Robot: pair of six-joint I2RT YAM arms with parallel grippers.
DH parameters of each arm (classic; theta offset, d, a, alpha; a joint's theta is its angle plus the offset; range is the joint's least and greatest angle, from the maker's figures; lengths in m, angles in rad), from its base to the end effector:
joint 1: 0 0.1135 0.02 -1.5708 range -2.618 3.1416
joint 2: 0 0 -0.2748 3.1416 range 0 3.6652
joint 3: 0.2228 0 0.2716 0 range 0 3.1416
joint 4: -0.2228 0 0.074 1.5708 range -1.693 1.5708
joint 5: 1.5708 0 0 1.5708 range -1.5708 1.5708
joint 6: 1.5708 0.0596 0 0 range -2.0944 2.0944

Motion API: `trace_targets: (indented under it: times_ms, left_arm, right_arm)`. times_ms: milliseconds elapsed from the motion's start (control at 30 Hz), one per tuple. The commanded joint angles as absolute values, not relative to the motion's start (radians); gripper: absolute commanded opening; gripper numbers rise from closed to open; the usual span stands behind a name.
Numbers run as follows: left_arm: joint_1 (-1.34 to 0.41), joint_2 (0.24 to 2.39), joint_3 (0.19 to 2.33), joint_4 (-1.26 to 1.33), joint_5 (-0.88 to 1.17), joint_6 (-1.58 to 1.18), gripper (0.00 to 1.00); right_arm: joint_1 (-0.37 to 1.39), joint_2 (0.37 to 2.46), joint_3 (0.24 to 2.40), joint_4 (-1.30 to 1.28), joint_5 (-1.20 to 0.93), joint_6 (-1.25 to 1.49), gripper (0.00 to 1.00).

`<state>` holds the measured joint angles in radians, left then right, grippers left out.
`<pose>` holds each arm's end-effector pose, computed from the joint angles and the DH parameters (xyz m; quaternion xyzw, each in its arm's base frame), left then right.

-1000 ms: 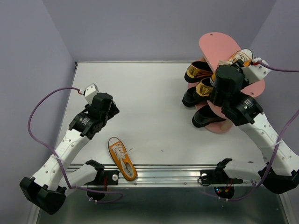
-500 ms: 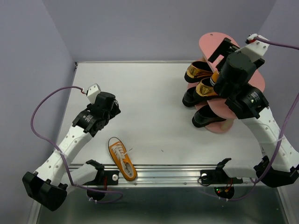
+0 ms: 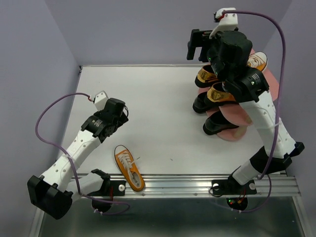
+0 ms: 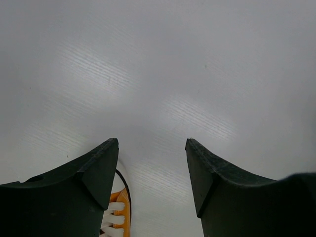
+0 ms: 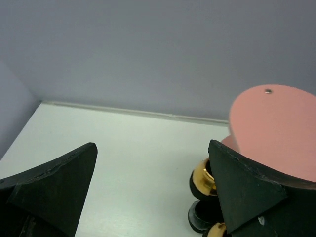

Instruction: Place and organize the shoes onto the shoe shelf

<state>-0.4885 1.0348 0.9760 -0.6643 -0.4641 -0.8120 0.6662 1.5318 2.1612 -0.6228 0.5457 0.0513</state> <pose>0.2271 -0.0905 0.3099 -0.2362 0.8603 -0.0755 0.4455 0.2652 0.1691 0.5934 -0.0232 0.7047 0.0620 0.7064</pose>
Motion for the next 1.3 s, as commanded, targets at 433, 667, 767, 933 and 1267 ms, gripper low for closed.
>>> trace_targets:
  times_ms: [433,667,767,933,1267]
  left_arm:
    - [-0.546,0.893,0.706,-0.778,-0.347,-1.122,0.68]
    - [-0.796,0.988,0.687,-0.842,-0.347,-1.343,0.72]
    - [-0.860,1.019,0.692,-0.902,-0.370,-1.434,0.72]
    - [-0.888,1.045,0.698,-0.945,-0.405,-1.502,0.73]
    - [-0.930,1.212,0.736,-1.008,-0.445,-1.558,0.74]
  right_arm:
    - [0.729,1.810,2.030,-0.704,0.066,0.116,1.00]
    - [0.729,1.821,1.985,-0.699,0.087,0.124,1.00]
    - [0.729,1.812,1.970,-0.696,0.094,0.127,1.00]
    - [0.729,1.792,1.930,-0.687,0.103,0.130,1.00]
    - [0.729,1.769,1.876,-0.675,0.121,0.133,1.00]
